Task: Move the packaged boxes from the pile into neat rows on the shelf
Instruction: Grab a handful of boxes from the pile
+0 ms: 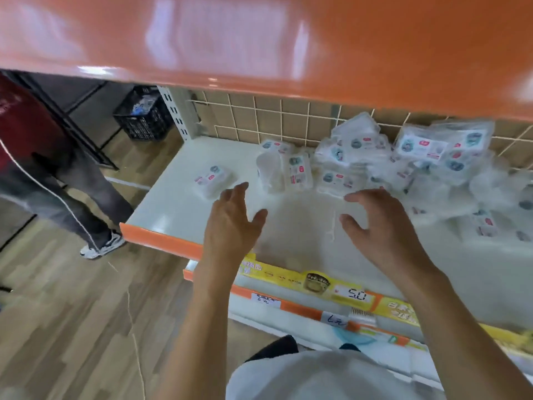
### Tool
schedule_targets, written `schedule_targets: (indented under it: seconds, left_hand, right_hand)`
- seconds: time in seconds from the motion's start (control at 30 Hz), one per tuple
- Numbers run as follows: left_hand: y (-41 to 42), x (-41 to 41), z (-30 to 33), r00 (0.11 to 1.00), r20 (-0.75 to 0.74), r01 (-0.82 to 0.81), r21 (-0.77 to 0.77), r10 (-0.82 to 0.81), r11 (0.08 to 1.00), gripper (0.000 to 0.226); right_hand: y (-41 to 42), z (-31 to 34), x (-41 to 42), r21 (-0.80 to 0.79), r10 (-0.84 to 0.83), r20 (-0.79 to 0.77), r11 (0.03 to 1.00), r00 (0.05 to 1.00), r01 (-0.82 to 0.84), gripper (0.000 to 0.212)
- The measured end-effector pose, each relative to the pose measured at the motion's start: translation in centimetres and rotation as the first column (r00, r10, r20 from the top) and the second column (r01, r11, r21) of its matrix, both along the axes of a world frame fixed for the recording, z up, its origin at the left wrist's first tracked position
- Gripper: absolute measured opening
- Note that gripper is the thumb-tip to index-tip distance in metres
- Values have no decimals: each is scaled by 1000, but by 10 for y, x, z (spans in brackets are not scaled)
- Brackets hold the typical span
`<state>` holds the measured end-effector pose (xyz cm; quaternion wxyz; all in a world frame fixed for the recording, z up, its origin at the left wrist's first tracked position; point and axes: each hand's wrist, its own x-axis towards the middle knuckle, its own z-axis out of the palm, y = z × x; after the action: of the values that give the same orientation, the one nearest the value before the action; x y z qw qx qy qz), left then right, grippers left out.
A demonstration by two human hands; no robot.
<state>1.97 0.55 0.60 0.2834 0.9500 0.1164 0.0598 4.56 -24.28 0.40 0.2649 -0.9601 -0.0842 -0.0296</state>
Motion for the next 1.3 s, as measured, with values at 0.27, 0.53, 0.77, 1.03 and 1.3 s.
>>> schedule_targets:
  seconds: [0.27, 0.53, 0.77, 1.03, 1.3]
  left_hand:
    - [4, 60, -4, 974, 128, 187, 22, -188, 982, 74]
    - [-9, 88, -10, 954, 137, 245, 151, -266, 958, 57]
    - [-1, 76, 4, 973, 163, 175, -62, -163, 983, 44]
    - [-8, 46, 12, 944, -280, -128, -797, -174, 590, 33]
    - [-31, 23, 24, 841, -355, -373, -927, -408, 38, 39]
  right_hand:
    - [-14, -26, -21, -41, -477, 68, 876, 876, 480, 63]
    - [-19, -48, -41, 52, -651, -55, 755, 757, 653, 77]
    - [-13, -31, -51, 398, -604, -139, 691, 785, 603, 61]
    - [-4, -11, -46, 813, -394, -413, 246, 821, 528, 49]
    - [9, 2, -39, 846, -248, -437, 214, 864, 489, 68]
